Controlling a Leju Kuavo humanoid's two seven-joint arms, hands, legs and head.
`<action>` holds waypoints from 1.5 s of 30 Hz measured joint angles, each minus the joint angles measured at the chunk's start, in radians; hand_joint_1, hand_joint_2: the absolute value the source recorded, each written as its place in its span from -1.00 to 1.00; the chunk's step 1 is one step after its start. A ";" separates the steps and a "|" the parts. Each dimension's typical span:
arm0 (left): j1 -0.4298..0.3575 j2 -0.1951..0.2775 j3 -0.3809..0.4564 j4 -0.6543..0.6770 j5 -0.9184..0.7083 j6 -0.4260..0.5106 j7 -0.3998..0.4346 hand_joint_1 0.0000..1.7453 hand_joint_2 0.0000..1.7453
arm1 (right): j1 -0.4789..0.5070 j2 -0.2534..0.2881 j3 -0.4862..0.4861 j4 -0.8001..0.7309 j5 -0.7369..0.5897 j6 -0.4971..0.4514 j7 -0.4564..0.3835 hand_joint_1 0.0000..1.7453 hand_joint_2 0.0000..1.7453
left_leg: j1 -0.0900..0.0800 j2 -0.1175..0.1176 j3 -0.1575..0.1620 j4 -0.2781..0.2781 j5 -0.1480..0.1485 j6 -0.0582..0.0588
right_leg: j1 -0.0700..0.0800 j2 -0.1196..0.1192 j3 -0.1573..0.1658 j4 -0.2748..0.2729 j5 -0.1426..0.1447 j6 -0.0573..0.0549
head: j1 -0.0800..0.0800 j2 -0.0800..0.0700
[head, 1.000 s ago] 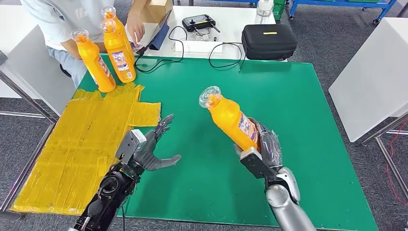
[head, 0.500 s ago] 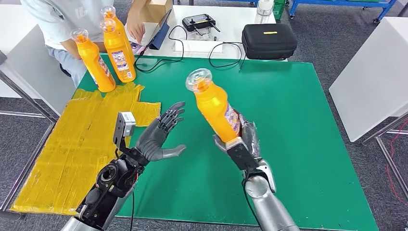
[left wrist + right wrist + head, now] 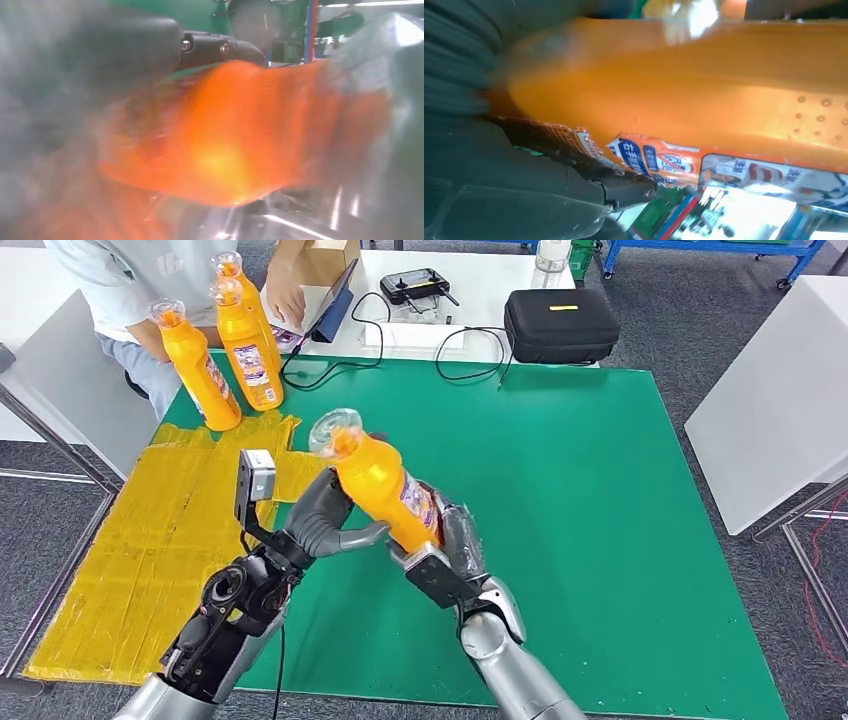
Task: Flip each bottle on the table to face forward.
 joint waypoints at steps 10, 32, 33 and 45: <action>0.002 0.009 -0.004 0.023 0.064 0.035 -0.007 -1.00 1.00 | -0.008 0.046 0.129 0.088 -0.031 -0.003 -0.016 1.00 1.00 | 0.001 0.000 -0.001 0.000 0.000 0.000 | 0.000 0.000 -0.001 0.000 0.000 0.000 | 0.000 0.000; 0.012 0.012 -0.005 0.035 0.099 0.106 -0.024 1.00 1.00 | -0.007 0.019 0.189 0.073 -0.171 0.073 0.002 1.00 1.00 | 0.001 -0.001 -0.002 0.000 0.000 0.000 | 0.000 -0.001 -0.002 0.000 0.000 0.000 | 0.000 0.000; 0.012 0.012 -0.005 0.035 0.099 0.107 -0.024 1.00 1.00 | -0.006 0.019 0.189 0.072 -0.173 0.073 0.001 1.00 1.00 | 0.001 -0.001 -0.002 0.000 0.000 0.000 | 0.000 -0.001 -0.002 0.000 0.000 0.000 | 0.000 0.000; 0.012 0.009 0.002 0.038 0.089 0.152 -0.045 1.00 1.00 | 0.010 0.019 0.191 0.043 -0.158 0.032 -0.019 -1.00 1.00 | 0.001 -0.001 -0.002 0.000 0.000 0.000 | 0.000 -0.001 -0.002 0.000 0.000 0.000 | 0.000 0.000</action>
